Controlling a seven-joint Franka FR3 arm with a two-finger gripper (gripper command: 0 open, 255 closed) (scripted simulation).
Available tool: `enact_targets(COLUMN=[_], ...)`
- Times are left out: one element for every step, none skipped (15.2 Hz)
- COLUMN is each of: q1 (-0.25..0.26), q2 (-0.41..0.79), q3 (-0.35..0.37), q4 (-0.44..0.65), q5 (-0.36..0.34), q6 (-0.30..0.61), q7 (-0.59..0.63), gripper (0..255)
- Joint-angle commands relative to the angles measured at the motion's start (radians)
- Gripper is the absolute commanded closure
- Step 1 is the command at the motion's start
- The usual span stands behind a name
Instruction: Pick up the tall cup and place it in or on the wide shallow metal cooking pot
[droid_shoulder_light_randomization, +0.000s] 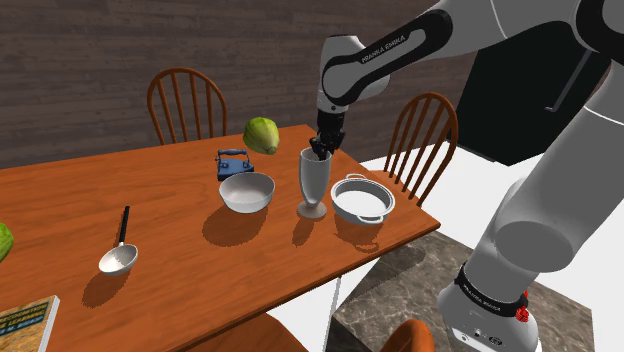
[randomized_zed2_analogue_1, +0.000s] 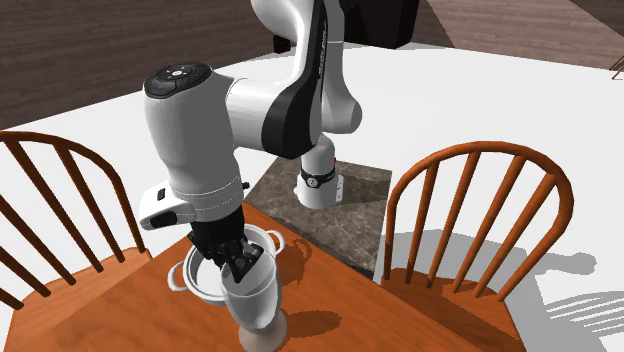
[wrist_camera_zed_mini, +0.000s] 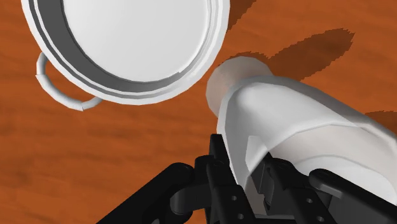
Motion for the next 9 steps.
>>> enact_targets(q1=[0.0,0.0,0.0,0.0,0.0,0.0,0.0,0.0,0.0], q2=[0.0,0.0,0.0,0.0,0.0,-0.006,-0.012,-0.018,-0.023], q3=[0.0,0.0,0.0,0.0,0.0,0.0,0.0,0.0,0.0], q4=[0.0,0.0,0.0,0.0,0.0,0.007,0.015,0.023,0.031], q5=[0.0,0.0,0.0,0.0,0.0,0.0,0.0,0.0,0.0], q6=[0.0,0.0,0.0,0.0,0.0,-0.014,-0.027,-0.041,-0.055], q7=[0.0,0.0,0.0,0.0,0.0,0.0,0.0,0.0,0.0], gripper=[255,255,255,255,255,255,255,255,255])
